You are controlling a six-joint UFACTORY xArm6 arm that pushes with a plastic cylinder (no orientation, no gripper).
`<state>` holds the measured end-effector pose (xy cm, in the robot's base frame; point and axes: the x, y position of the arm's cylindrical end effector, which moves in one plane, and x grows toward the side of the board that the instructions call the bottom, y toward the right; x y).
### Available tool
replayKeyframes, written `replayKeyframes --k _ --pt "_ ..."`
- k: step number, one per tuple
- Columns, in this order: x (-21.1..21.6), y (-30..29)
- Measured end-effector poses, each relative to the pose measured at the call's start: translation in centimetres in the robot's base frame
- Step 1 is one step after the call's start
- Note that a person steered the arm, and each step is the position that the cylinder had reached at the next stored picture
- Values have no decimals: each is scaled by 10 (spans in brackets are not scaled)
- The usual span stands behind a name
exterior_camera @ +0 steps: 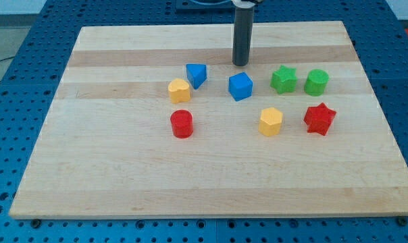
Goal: Push the green circle into the yellow hexagon
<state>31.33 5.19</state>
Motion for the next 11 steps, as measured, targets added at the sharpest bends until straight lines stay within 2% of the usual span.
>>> replayKeyframes --k 1,2,3,4,5,6,7,9,11 --pt "7 -84" --pt "10 -118" --pt "-3 -111" --pt "-42 -20" --pt "-52 108" --pt "-16 172" --pt "46 171" --pt "88 98" --pt "134 109"
